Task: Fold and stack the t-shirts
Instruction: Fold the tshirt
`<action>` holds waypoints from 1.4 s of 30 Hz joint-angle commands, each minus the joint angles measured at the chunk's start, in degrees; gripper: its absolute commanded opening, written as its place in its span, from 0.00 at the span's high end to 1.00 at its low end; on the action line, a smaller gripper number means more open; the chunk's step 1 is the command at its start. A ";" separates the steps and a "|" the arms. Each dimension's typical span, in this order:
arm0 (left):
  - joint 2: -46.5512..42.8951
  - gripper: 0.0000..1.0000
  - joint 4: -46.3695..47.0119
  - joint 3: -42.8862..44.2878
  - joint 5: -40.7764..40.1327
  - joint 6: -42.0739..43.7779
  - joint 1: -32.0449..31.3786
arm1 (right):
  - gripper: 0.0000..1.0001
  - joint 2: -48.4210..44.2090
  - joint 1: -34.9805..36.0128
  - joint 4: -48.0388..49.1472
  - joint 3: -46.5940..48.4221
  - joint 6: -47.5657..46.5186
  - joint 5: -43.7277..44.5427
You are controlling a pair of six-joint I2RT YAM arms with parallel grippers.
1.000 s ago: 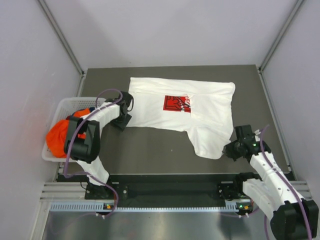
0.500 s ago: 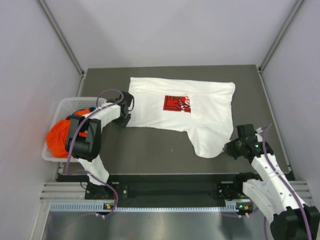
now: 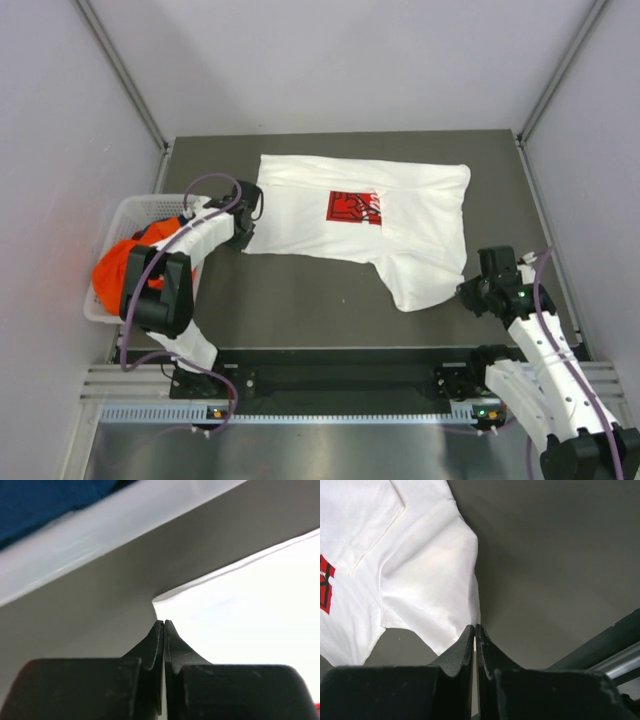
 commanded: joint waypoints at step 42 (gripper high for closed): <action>-1.28 1.00 7.15 -3.08 -1.82 4.45 0.73 | 1.00 -2.87 0.91 -1.91 6.82 -5.35 11.00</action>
